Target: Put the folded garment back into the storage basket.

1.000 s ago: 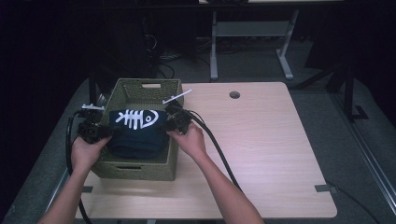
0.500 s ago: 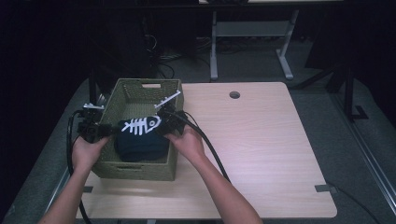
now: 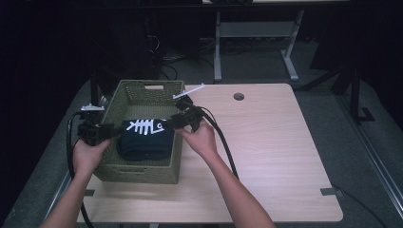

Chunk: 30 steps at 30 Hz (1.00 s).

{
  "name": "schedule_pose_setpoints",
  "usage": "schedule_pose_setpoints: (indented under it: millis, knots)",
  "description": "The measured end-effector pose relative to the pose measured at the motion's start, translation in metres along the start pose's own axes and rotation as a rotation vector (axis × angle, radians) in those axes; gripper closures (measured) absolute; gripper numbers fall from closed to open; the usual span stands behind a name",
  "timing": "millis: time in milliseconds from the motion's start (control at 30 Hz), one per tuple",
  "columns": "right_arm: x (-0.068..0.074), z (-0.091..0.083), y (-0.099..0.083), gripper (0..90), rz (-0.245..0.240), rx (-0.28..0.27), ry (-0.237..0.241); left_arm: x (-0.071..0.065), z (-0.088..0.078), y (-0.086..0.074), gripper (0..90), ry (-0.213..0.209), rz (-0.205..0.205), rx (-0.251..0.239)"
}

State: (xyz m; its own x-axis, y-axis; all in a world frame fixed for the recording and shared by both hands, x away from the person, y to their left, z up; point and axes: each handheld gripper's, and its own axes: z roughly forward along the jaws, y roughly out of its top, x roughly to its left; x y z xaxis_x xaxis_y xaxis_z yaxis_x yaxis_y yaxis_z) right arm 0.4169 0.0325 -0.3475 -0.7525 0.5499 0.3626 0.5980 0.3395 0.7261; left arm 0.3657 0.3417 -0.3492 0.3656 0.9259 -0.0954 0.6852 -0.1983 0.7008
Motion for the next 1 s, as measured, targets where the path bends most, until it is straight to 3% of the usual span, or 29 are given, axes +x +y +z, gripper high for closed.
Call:
schedule_pose_setpoints:
  millis: [67,100,200,433,833,1000]
  knots:
    - [-0.002,-0.004,-0.001,43.7,0.006,-0.009,0.009,-0.002,-0.001,0.001,45.4,0.003,0.009,-0.005]
    - [-0.007,-0.011,-0.002,42.7,0.029,-0.032,0.038,-0.006,-0.004,0.003,44.8,-0.012,0.010,-0.021]
    - [-0.010,-0.017,-0.004,42.4,0.018,-0.042,0.031,-0.010,-0.006,0.005,44.3,-0.024,0.016,-0.033]
    - [-0.026,-0.045,-0.014,37.8,0.032,-0.076,0.073,-0.026,-0.013,0.004,41.1,-0.071,0.027,-0.084]
    - [-0.048,-0.082,-0.036,35.9,0.061,-0.143,0.091,-0.050,-0.015,0.007,36.3,-0.085,0.055,-0.103]
    - [-0.053,-0.095,-0.040,35.3,0.064,-0.161,0.089,-0.055,-0.017,0.009,33.7,-0.126,0.026,-0.124]
